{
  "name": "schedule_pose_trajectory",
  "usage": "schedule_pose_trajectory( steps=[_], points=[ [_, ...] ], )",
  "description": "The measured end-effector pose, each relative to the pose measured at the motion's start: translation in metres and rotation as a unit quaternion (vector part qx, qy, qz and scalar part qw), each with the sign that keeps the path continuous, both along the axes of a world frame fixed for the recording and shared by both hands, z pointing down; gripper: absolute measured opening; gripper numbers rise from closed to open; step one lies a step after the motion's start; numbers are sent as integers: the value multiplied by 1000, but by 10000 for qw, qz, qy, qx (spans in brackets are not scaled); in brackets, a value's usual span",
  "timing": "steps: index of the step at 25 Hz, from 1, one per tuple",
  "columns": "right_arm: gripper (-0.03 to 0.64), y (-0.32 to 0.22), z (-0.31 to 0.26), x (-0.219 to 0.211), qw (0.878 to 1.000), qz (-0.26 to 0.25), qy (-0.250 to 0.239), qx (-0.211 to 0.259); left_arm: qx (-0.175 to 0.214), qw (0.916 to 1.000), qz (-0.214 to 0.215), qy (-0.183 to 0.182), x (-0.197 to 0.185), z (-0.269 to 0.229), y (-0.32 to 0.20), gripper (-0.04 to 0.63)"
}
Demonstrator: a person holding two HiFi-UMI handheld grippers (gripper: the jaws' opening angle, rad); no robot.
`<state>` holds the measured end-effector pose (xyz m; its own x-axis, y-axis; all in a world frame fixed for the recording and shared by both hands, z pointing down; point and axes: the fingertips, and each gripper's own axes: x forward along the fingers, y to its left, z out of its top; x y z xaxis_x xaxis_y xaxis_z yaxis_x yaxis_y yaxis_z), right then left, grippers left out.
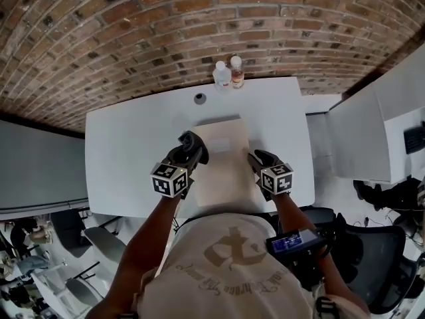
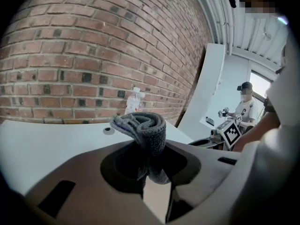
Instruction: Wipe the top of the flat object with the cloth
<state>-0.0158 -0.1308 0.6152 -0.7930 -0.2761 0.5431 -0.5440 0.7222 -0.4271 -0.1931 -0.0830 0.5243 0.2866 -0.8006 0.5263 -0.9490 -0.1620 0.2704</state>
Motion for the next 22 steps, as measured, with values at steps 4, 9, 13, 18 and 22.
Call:
schedule_pose_trajectory(
  steps=[4, 9, 13, 18, 22],
  points=[
    [144, -9, 18, -6, 9995, 1, 104, -313, -96, 9999, 39, -132, 0, 4, -38, 107],
    [152, -10, 34, -14, 9983, -95, 352, -451, -338, 9981, 296, -413, 4, 17, -86, 107],
    [152, -3, 41, -15, 9974, -138, 410, -578, -503, 9957, 580, -523, 14, 26, -117, 107],
    [149, -1, 43, -13, 9966, -16, 265, -785, -603, 9923, 824, -703, 25, 34, -150, 107],
    [147, 0, 41, -14, 9977, 26, 235, -641, -870, 9849, 1100, -1014, 34, 50, -178, 107]
  ],
)
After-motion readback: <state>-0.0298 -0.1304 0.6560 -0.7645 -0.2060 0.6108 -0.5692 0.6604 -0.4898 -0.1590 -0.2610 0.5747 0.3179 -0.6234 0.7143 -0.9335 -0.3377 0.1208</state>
